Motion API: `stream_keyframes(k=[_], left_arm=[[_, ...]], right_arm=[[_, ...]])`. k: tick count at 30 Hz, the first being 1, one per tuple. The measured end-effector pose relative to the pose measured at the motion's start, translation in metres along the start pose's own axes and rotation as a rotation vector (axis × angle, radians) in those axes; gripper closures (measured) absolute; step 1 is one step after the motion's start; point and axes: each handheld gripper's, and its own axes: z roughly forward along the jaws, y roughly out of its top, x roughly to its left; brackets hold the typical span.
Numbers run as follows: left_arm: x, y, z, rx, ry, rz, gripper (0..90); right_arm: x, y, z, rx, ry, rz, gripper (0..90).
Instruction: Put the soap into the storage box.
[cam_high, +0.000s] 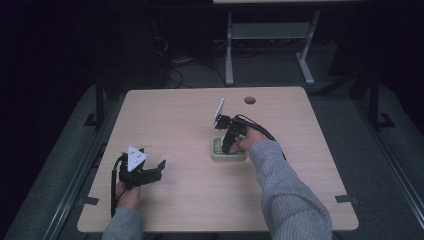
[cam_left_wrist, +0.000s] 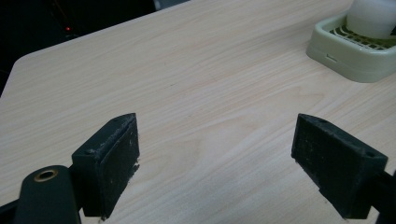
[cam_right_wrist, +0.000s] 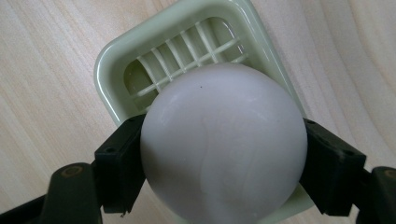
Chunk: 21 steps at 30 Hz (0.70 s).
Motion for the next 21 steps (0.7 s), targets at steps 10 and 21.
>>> stream_keyframes(k=[10, 21], left_arm=[[-0.0002, -0.0001, 0.0002, -0.005, 0.001, -0.003, 14.8], [-0.0004, 0.0004, -0.0001, -0.002, -0.002, 0.001, 14.8]], right_arm=[[0.0009, 0.001, 0.0001, 0.006, -0.008, 0.002, 23.3], [0.0011, -0.0002, -0.0079, -0.022, -0.006, 0.001, 23.2]])
